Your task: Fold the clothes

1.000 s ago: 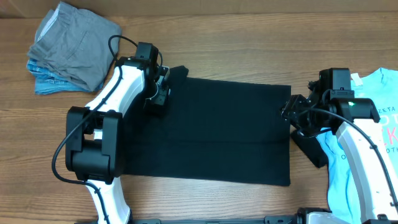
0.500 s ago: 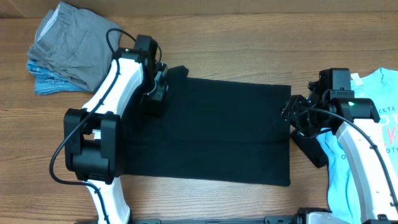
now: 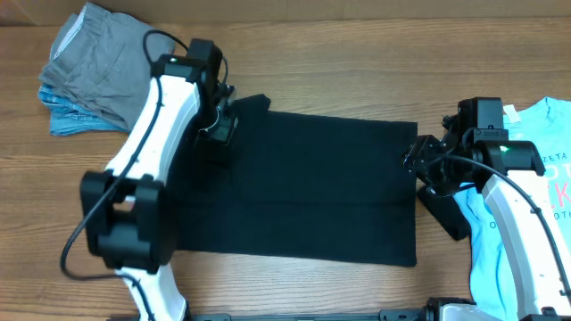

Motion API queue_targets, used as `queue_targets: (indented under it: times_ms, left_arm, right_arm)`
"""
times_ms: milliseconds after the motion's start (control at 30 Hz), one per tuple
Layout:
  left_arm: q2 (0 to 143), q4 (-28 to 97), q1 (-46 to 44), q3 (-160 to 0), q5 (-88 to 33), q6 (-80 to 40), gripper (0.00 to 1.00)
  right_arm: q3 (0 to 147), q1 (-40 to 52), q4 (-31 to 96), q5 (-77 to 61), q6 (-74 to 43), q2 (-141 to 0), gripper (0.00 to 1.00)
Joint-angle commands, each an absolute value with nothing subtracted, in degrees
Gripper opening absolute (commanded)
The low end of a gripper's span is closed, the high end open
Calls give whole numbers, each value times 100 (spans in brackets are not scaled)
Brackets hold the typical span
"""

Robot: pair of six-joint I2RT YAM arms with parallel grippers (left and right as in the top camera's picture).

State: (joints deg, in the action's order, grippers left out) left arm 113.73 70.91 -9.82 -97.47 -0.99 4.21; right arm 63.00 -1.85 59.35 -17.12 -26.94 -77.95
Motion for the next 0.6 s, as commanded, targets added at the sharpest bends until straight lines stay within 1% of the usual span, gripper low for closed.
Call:
queue_targets:
  times_ms: [0, 133, 167, 233, 400, 567]
  left_arm:
    - [10368, 7196, -1125, -9891, 137, 209, 64]
    - [9913, 7231, -1144, -9891, 207, 99, 71]
    - [9839, 7227, -1144, -9891, 207, 80, 72]
    - [9769, 7231, -1144, -9891, 193, 60, 72]
    - [9793, 7234, -1144, -9885, 187, 16, 71]
    - [9791, 7301, -1201, -9885, 128, -217, 69]
  right_arm:
    - [6436, -200, 5900, -1699, -2652, -7703, 57]
    - [6436, -200, 5924, -1831, -2650, -7703, 58]
    - [6436, -200, 5946, -1828, -2650, -7703, 57]
    - [6436, -200, 6003, -1828, -2650, -7703, 60]
    - [6436, -200, 6058, -1828, -2652, -7703, 61]
    - [6436, -200, 6055, -1831, -2652, -7703, 70]
